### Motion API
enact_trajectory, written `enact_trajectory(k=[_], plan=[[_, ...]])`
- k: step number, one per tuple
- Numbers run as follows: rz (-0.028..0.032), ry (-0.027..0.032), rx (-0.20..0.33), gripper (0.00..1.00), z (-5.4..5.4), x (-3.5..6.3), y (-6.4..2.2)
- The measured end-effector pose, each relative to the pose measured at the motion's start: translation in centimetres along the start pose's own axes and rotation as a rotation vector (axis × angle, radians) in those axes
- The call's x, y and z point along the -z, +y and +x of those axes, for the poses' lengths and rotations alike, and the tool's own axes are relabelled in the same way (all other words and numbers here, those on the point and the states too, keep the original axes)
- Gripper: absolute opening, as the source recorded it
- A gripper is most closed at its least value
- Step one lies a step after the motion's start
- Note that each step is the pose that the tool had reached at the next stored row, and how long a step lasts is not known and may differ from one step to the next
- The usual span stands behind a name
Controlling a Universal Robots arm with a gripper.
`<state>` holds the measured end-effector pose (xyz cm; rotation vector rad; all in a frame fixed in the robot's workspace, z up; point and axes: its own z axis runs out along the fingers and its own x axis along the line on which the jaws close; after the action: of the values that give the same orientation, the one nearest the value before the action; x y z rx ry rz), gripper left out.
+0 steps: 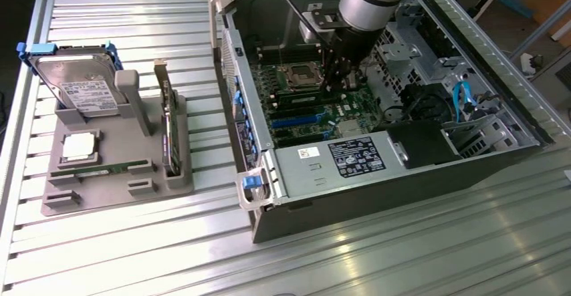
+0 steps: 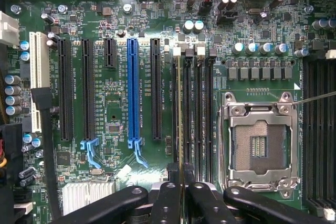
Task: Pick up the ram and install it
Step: 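Insert the ram into the slot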
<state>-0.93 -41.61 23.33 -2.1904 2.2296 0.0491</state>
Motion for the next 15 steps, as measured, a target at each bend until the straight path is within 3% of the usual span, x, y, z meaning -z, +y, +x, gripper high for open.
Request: enact_trajectory(k=[6, 9, 13, 15], plan=[[0.0000, -0.0002, 0.000, 0.12, 0.0, -0.11, 0.00], [0.0000, 0.0000, 0.000, 0.32, 0.0, -0.11, 0.00], [0.0000, -0.0002, 0.000, 0.32, 0.0, -0.11, 0.00], [-0.0006, 0.0000, 0.000, 0.32, -0.1, 2.18, 0.02]])
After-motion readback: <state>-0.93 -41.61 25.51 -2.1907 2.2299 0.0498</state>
